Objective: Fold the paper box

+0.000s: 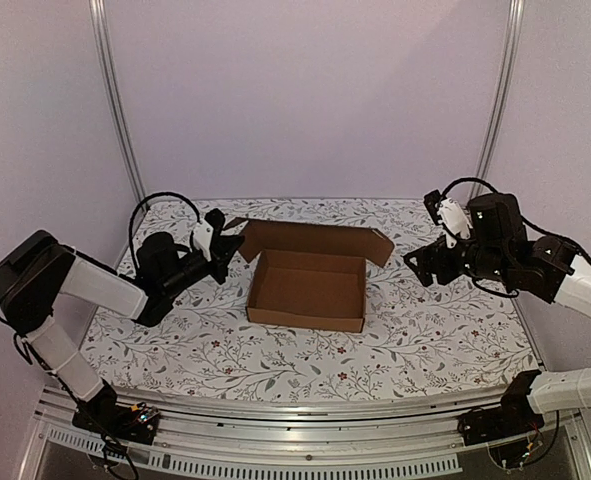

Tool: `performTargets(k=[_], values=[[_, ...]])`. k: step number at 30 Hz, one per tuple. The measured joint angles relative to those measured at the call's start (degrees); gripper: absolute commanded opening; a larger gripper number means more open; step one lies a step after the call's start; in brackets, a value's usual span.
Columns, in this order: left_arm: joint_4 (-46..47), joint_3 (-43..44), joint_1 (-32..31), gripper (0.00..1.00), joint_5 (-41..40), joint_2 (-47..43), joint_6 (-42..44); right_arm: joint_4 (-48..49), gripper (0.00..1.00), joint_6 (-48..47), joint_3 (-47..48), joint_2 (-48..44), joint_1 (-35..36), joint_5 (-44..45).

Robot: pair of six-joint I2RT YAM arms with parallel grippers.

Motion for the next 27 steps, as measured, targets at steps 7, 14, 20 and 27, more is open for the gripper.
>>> performTargets(k=[7, 14, 20, 27], values=[[-7.2, 0.5, 0.0, 0.00, -0.3, -3.0, -0.6, 14.2, 0.90, 2.1, -8.4, 4.4, -6.6, -8.3], [-14.1, 1.5, 0.0, 0.00, -0.8, -6.3, -1.7, 28.9, 0.87, 0.6, -10.7, 11.5, -7.7, -13.4], [-20.3, 4.5, 0.0, 0.00, -1.2, -7.4, -2.4, 39.3, 0.86, -2.6, -11.2, 19.0, -11.2, -19.2], [-21.8, 5.2, 0.0, 0.00, -1.3, -7.4, -2.6, 44.9, 0.79, -5.6, -8.9, 26.8, -17.1, -28.0]])
